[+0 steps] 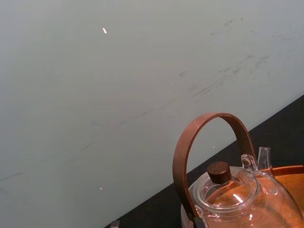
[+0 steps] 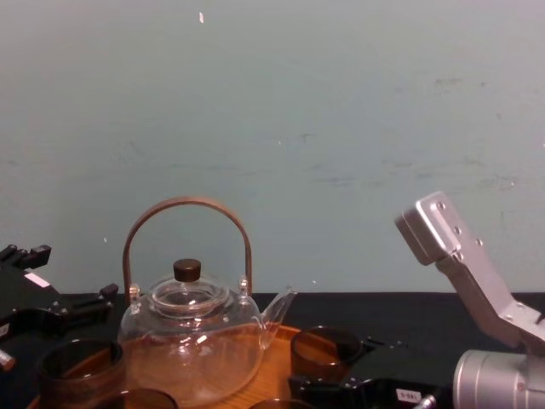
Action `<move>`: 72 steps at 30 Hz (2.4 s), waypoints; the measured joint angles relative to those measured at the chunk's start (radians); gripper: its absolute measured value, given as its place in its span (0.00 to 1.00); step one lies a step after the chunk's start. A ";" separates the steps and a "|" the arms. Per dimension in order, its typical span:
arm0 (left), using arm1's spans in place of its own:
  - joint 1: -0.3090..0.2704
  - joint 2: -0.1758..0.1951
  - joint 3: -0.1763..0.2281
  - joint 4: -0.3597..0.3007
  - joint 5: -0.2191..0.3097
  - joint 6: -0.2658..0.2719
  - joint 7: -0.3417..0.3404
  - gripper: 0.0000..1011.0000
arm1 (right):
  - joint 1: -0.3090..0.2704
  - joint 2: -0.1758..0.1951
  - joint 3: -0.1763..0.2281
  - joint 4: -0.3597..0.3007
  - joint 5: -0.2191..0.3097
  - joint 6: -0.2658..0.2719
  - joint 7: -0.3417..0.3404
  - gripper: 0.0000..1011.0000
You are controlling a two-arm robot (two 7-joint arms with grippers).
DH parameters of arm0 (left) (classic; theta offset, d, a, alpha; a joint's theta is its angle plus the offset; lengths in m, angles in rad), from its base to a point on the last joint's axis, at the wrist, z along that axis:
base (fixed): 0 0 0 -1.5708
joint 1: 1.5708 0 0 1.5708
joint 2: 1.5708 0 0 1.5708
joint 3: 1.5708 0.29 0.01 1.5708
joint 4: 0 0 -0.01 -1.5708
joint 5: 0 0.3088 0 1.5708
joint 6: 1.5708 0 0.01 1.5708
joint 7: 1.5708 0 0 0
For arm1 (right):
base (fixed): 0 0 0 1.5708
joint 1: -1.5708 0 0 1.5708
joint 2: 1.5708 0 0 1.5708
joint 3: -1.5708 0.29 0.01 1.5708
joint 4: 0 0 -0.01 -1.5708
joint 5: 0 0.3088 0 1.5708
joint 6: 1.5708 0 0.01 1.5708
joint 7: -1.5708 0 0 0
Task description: Pick up the glass from the table and place it on the tray.
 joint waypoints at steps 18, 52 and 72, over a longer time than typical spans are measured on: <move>0.000 0.000 0.000 0.000 0.000 0.000 0.000 0.99 | 0.004 -0.008 -0.008 0.020 -0.018 -0.007 -0.006 0.90; 0.000 0.000 0.000 0.000 0.000 0.000 0.000 0.99 | -0.135 0.079 0.078 -0.270 0.025 -0.026 -0.028 0.99; 0.000 0.000 0.000 0.000 0.000 0.000 0.000 0.99 | -0.259 0.166 0.249 -0.329 0.147 -0.042 -0.089 0.99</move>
